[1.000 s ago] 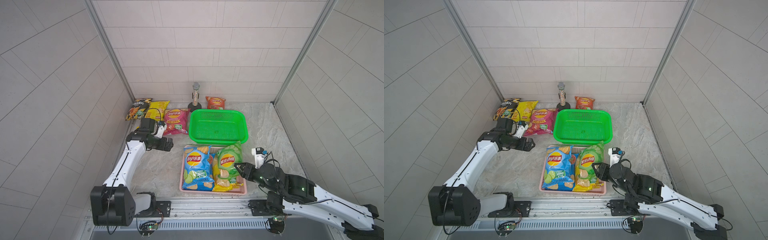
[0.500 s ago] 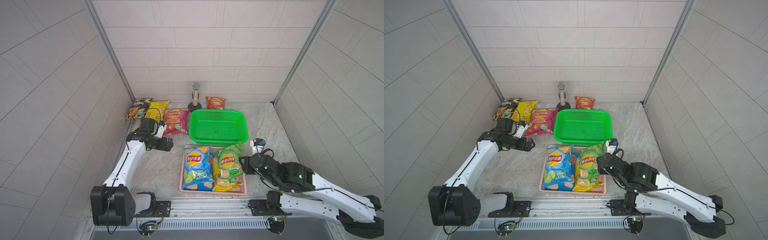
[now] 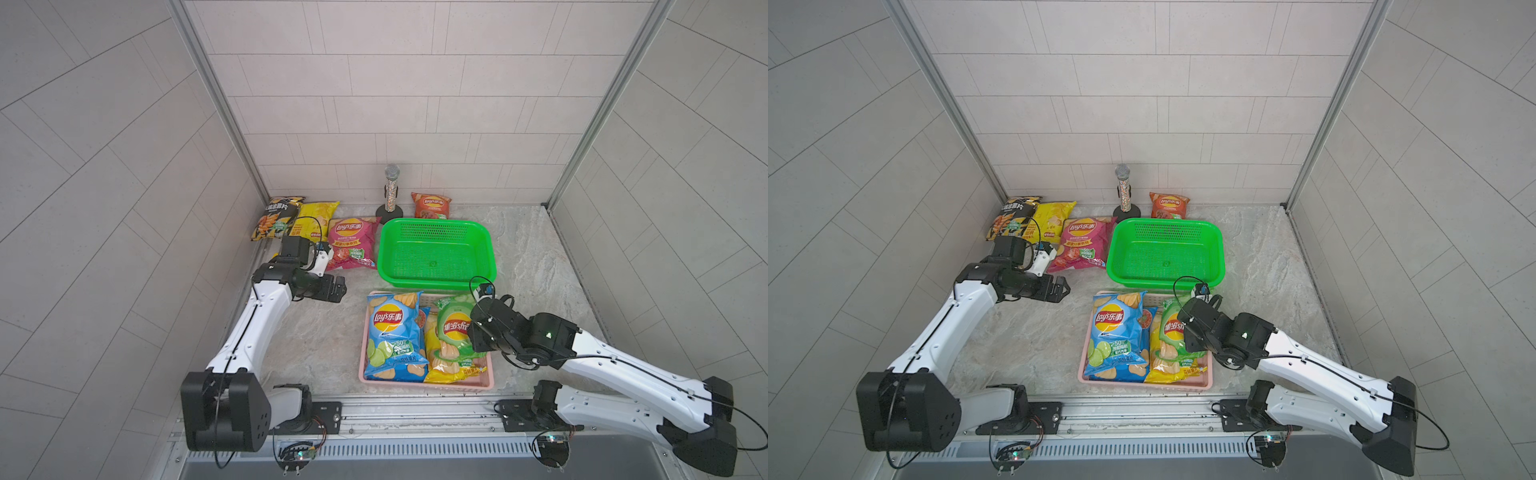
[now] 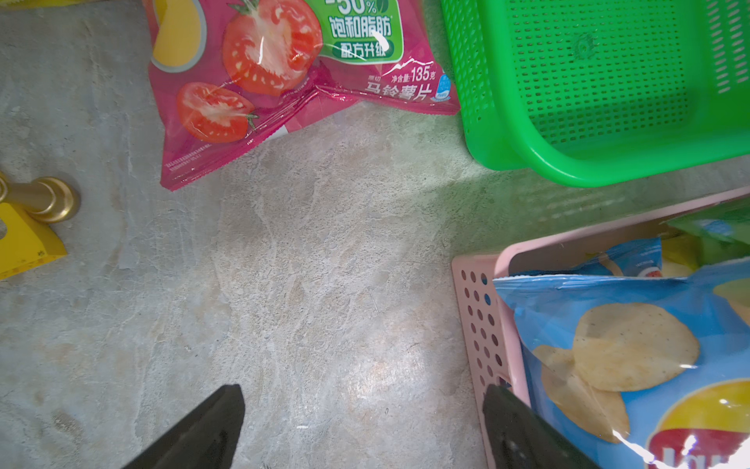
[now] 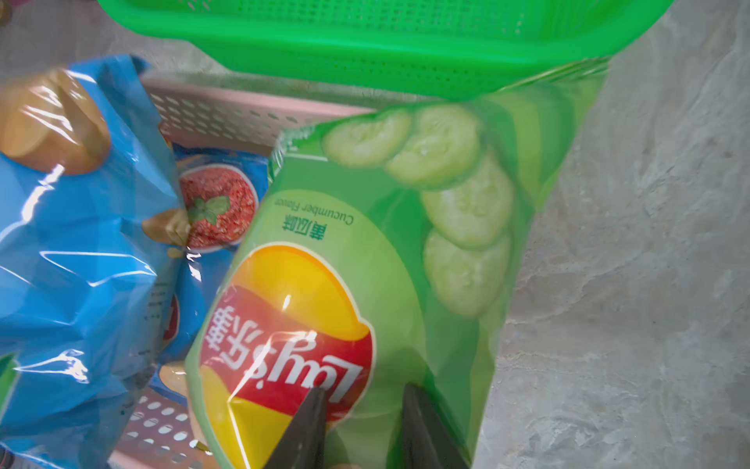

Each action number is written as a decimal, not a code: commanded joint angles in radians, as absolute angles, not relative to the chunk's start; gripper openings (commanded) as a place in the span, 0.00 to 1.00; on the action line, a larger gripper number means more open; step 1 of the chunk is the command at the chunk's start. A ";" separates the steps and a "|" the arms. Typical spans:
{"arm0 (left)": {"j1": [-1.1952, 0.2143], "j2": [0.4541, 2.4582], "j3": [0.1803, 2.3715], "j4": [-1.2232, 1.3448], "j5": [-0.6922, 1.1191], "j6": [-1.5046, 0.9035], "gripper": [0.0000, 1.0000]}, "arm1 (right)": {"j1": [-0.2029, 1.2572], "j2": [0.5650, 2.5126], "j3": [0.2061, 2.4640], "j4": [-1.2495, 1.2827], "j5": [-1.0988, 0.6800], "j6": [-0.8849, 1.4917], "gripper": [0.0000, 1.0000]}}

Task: Put the potato chips into the basket
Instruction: Place the potato chip in the basket.

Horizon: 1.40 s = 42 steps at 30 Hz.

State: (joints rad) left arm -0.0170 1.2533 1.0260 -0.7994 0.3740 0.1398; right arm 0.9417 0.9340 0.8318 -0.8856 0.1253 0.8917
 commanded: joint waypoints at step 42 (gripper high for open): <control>-0.014 1.261 1.028 -0.810 0.368 0.152 0.99 | 1.108 1.175 1.062 -1.017 0.161 0.881 0.56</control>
State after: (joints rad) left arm -0.0170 1.2587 1.0260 -0.7994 0.3733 0.1398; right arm 1.0950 1.1801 1.0580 -0.9932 0.1127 0.8722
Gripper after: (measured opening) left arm 0.994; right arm 0.567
